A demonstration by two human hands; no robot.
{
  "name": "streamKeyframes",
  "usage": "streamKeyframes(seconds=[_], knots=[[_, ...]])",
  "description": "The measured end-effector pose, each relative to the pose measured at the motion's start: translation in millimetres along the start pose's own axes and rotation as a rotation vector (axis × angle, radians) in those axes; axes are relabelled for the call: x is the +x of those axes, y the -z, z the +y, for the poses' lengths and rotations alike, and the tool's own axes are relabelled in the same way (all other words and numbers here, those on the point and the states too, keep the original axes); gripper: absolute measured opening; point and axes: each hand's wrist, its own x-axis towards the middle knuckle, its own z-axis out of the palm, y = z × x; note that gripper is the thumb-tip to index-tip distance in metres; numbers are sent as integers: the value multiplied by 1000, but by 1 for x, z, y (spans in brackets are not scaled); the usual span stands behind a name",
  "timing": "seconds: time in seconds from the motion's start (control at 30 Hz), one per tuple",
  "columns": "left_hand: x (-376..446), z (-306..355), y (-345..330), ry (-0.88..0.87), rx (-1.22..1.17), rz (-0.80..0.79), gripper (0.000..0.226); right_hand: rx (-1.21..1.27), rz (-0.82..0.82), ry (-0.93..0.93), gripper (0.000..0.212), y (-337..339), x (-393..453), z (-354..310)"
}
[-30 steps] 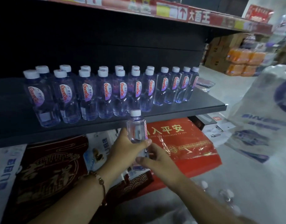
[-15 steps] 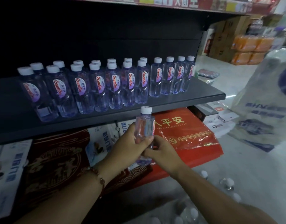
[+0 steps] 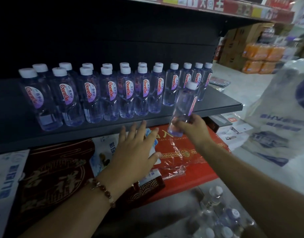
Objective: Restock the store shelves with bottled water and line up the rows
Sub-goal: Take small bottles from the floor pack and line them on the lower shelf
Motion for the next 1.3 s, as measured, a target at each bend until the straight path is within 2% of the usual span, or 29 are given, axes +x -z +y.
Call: streamKeyframes(seconds=[0.17, 0.27, 0.37, 0.77, 0.87, 1.03, 1.13, 1.3], knots=[[14, -6, -9, 13, 27, -7, 78, -65, 90, 18, 45, -21, 72, -16], [18, -8, -16, 0, 27, -13, 77, -118, 113, 20, 40, -37, 96, -13], [22, -11, -20, -4, 3, -15, 77, -147, 136, 48, 35, -48, 109, -6], [41, -10, -36, -34, -40, -78, 75, -388, 76, 67, 59, -45, 121, -6], [46, 3, -43, -58, -34, -81, 74, -550, 9, 111, 75, -25, 97, -2], [56, 35, -65, -96, -47, -170, 75, -919, -135, 206, 68, 40, 35, 39], [60, 63, -84, -149, 0, -220, 74, -1062, -218, 93, 73, 93, 0, 88], [63, 124, -134, -293, 44, -312, 72, -1134, -224, -225, 74, 181, -65, 181]])
